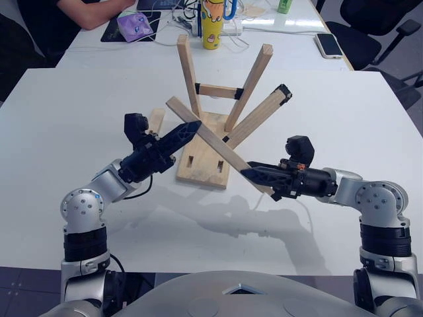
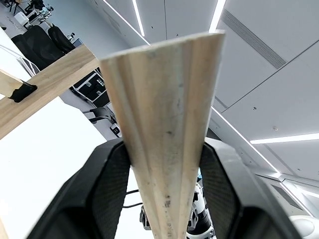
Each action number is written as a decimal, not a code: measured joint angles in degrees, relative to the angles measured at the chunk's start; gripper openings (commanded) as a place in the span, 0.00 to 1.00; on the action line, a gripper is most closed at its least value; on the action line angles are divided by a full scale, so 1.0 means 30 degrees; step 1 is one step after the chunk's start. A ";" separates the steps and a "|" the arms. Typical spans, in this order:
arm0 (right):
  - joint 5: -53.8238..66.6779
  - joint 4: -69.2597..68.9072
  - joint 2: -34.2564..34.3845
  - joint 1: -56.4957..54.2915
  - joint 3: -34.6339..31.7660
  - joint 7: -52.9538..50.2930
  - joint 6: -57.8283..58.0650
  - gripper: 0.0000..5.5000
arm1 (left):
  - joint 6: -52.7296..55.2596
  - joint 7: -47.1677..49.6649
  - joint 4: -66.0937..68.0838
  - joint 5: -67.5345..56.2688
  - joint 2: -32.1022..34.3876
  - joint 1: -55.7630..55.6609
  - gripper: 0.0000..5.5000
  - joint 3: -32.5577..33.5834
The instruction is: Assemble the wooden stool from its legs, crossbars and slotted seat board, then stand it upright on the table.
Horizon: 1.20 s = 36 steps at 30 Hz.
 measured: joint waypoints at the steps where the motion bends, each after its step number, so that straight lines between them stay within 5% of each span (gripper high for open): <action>1: -0.0215 0.0068 -0.0059 0.0073 0.0000 0.0008 -0.0123 0.56 | -0.0011 -0.0016 0.0008 0.0102 0.0030 0.0008 0.37 0.0030; 9: -0.2433 0.2244 -0.0633 0.0207 -0.0753 -0.0369 -0.2367 0.80 | -0.0304 -0.0611 0.0805 0.0046 0.1651 -0.0057 0.37 0.2217; 19: -1.6848 0.1677 -0.0833 0.2876 0.7141 -0.0842 -1.7309 0.81 | -0.1326 -0.2056 0.3581 0.0945 0.5018 -0.2021 0.37 0.5391; 24: -2.0877 0.3517 0.0520 0.2812 0.7470 -0.4116 -2.3372 0.81 | -0.2115 -0.2249 0.3641 0.2057 0.4904 -0.2369 0.37 0.5266; 36: -2.2174 0.3897 0.1790 0.2627 0.8305 -0.4492 -2.4280 0.81 | -0.2556 -0.3014 0.3689 0.3614 0.4245 -0.2353 0.37 0.4638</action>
